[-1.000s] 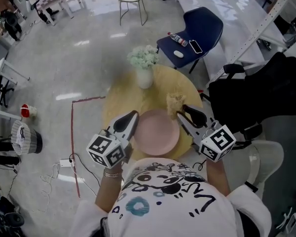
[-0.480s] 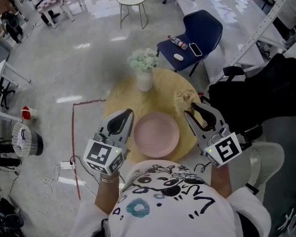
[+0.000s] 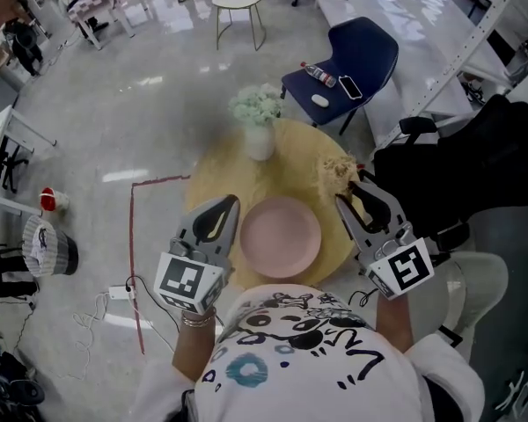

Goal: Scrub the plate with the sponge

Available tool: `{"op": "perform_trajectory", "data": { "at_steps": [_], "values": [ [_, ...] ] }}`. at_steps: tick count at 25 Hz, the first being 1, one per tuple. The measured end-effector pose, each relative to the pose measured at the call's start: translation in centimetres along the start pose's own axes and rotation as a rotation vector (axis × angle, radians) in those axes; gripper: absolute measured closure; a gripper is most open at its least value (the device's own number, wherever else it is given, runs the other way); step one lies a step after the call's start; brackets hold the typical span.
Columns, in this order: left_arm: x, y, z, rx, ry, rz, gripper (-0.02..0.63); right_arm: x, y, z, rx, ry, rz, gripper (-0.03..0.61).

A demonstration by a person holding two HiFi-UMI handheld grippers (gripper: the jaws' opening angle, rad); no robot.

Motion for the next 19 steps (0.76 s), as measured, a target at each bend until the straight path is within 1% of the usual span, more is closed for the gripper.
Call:
{"op": "perform_trajectory", "data": {
  "at_steps": [9,19],
  "values": [
    [-0.14,-0.39,0.36,0.012,-0.024,-0.002,0.59,0.79,-0.26,-0.29,0.004,-0.002,-0.03,0.47],
    [-0.61,-0.24,0.42,0.001,-0.036,-0.005,0.591,0.73,-0.03,-0.18,0.019,-0.011,-0.035,0.471]
  ]
}}
Point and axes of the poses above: the fingertips, and each gripper's own axes: y forward along the fingers, z to its left, x out of its top, the point moved 8 cm from there along -y, backward along the fingers, and after that the axes turned 4 degrees about -y, right-handed, at the moved point
